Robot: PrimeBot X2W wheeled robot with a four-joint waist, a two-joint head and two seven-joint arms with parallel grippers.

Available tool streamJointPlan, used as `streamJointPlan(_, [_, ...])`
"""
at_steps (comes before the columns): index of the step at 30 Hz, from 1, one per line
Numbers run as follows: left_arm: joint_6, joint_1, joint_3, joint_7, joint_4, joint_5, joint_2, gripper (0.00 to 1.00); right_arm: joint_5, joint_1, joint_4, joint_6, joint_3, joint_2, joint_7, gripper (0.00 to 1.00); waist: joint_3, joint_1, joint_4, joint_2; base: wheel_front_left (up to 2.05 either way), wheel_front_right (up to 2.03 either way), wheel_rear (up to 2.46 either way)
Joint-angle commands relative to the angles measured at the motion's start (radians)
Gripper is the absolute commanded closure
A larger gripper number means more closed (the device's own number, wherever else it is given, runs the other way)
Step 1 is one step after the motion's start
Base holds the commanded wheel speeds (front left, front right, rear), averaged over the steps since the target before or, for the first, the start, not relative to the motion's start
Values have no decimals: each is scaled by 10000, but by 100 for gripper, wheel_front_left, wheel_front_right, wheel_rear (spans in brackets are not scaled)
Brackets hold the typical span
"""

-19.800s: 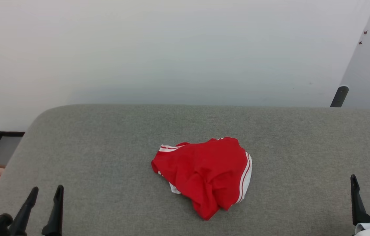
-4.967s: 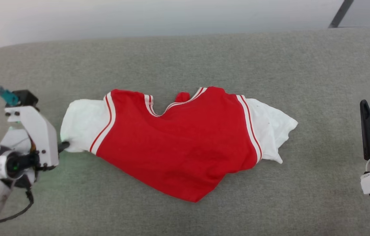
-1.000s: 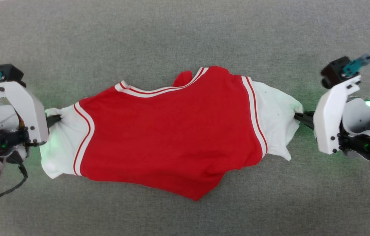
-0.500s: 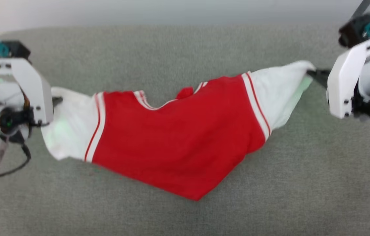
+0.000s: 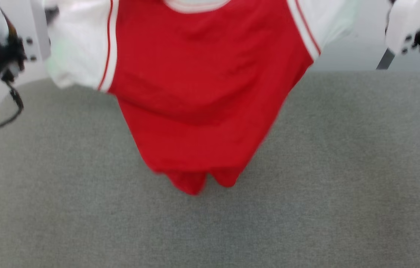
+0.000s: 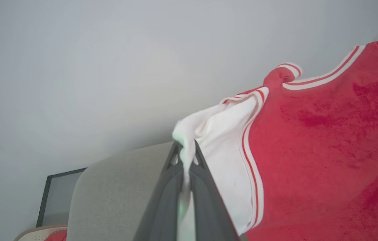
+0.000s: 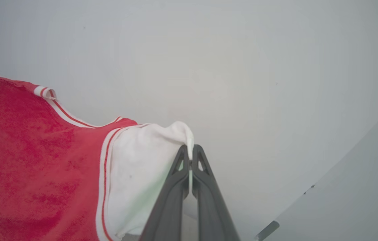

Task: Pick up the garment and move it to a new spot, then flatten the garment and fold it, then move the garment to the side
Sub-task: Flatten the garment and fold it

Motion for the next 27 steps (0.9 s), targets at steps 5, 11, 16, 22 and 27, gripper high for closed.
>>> streamJointPlan(5, [-143,-1035,1,-849,582,425,-302,100,-475,-1346,1451,-9,521,457,-2035,100,-679,0,-182,-1,0,0,0])
streamJointPlan(11, [-205,-1927,-63,-1794,1172,853,-567,100,-632,-2401,2867,-9,943,767,-3000,100,-761,0,-152,-1,0,0,0])
streamJointPlan(16, [-263,-2448,-137,-2307,1531,1059,-761,100,-632,-2972,3484,-9,1164,858,-3541,100,-628,0,-113,-1,0,0,0])
streamJointPlan(22, [-298,-3126,-221,-2764,1940,1202,-992,100,-473,-3704,4017,-9,1480,840,-3996,100,170,0,-56,-1,0,0,0])
streamJointPlan(27, [-334,-3784,-222,-3426,2150,1359,-1144,100,-794,-4462,4478,-9,1585,643,-4634,100,1416,0,15,-1,0,0,0])
